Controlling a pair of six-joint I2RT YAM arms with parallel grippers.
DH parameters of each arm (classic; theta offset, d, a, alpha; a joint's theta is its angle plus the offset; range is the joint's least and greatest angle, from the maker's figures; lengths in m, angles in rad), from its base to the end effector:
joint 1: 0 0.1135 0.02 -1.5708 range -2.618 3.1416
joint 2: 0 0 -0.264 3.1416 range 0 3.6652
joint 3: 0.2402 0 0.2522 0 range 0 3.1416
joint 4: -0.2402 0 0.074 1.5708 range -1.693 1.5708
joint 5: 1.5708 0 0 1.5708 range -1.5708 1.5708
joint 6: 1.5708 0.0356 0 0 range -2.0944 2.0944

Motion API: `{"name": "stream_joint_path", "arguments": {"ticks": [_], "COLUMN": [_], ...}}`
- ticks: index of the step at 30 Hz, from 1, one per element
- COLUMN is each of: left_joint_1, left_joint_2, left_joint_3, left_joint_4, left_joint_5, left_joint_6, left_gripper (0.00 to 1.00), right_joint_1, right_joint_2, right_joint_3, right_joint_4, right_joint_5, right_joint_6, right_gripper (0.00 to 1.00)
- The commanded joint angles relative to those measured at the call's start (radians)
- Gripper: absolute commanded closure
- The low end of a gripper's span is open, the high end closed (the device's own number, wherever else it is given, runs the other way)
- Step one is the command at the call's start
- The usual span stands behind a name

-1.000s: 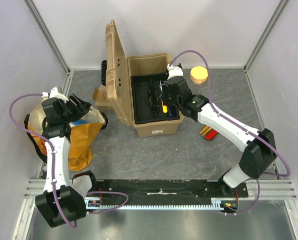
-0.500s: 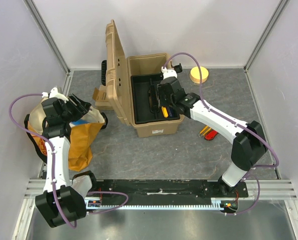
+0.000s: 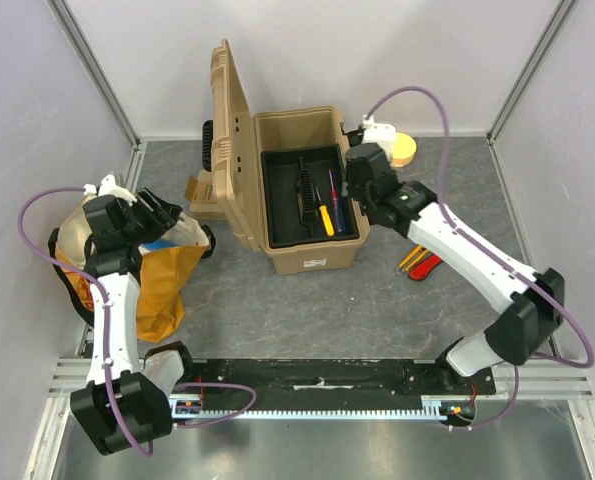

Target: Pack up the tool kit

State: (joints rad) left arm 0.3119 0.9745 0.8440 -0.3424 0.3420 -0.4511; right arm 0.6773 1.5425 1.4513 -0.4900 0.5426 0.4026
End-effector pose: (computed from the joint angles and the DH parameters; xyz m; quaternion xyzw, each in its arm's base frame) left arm 0.2113 0.0556 0.3106 -0.2306 0.8133 -0.1806 0.5028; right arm 0.2837 0.2046 0.3575 0.0100 0.8573 0.0329 0.5136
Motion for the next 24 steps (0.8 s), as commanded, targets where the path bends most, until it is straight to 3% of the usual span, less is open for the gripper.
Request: {"name": "stream_joint_path", "arguments": {"ticks": [1, 10, 16, 24], "left_joint_1": [-0.002, -0.004, -0.002, -0.002], "left_joint_2": [-0.011, -0.011, -0.014, -0.013], "left_joint_3": [0.023, 0.021, 0.021, 0.021], "left_joint_4": [0.017, 0.020, 0.020, 0.022], "left_joint_5": [0.008, 0.014, 0.014, 0.015], "left_joint_6": [0.026, 0.026, 0.025, 0.023], "left_gripper": [0.36, 0.36, 0.36, 0.36], "right_joint_1": [-0.103, -0.356, -0.528, -0.622], "right_joint_2": [-0.145, -0.289, -0.263, -0.188], "right_joint_3": [-0.064, -0.363, -0.511, -0.650], "right_joint_4": [-0.116, -0.133, -0.088, 0.021], "right_joint_5": [0.183, 0.083, -0.076, -0.176], "right_joint_6": [0.103, 0.260, 0.306, 0.320], "right_gripper": [0.48, 0.43, 0.50, 0.48]}}
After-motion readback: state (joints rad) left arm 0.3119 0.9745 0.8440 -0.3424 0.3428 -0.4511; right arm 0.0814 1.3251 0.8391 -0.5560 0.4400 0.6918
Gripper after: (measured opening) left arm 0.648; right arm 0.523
